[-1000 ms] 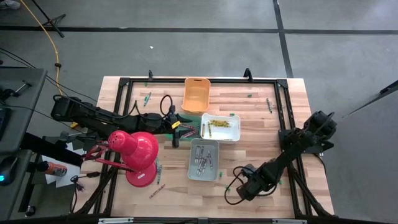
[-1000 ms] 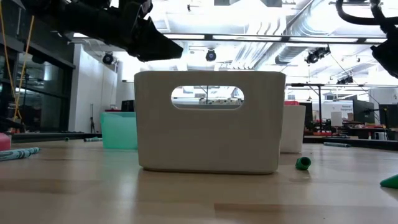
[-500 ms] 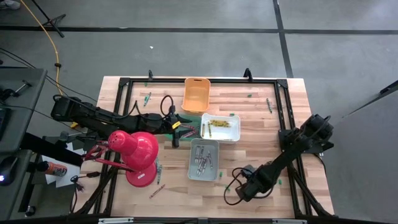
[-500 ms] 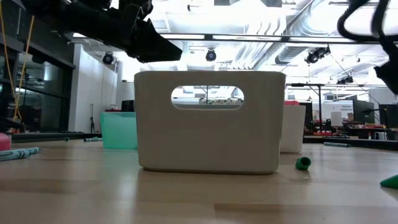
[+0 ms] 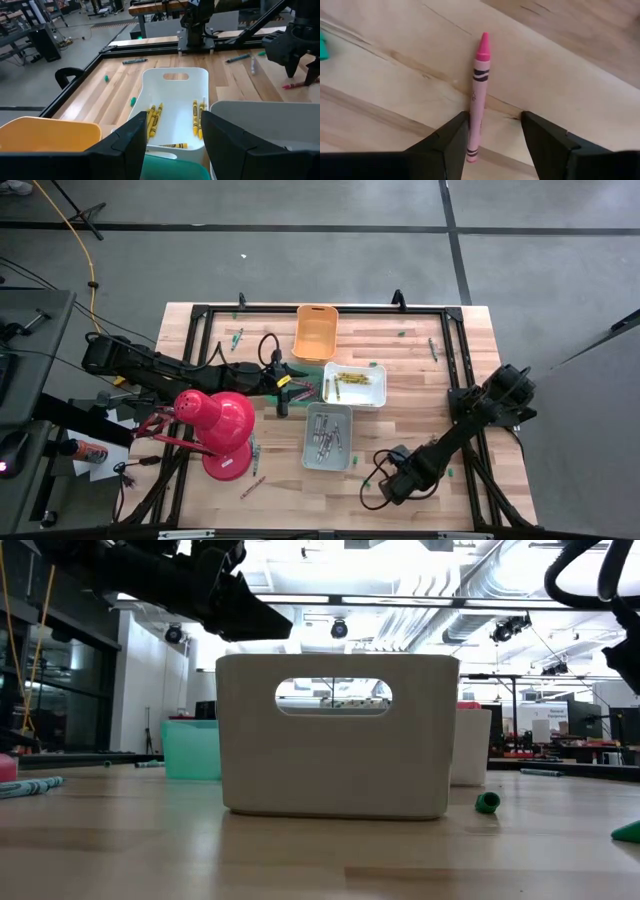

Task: Sort crayons
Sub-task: Put the pink crayon into the blue bin

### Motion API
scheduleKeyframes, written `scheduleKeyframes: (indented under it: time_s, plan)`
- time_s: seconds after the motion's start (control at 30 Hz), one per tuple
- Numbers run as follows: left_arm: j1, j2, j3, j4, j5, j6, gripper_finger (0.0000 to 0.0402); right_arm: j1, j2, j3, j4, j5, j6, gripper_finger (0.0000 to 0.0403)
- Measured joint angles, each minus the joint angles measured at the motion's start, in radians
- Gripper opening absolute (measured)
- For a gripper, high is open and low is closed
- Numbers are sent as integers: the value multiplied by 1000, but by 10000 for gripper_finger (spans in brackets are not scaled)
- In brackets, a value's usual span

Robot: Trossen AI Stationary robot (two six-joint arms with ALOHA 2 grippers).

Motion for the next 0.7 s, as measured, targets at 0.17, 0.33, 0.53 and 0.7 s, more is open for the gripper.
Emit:
scheduleKeyframes:
  time_s: [0.17, 0.33, 0.53, 0.7]
  plan:
    - [0, 0, 0, -5, 0, 0, 172, -1, 38, 3, -11, -28, 6, 151]
    - [0, 0, 0, -5, 0, 0, 172, -3, 63, 7, -32, -57, -28, 102]
    - [0, 0, 0, -6, 0, 0, 172, -2, 63, 7, -66, -50, -80, 35]
    - [0, 0, 0, -6, -1, 0, 172, -1, 62, 8, -72, -36, -126, 10]
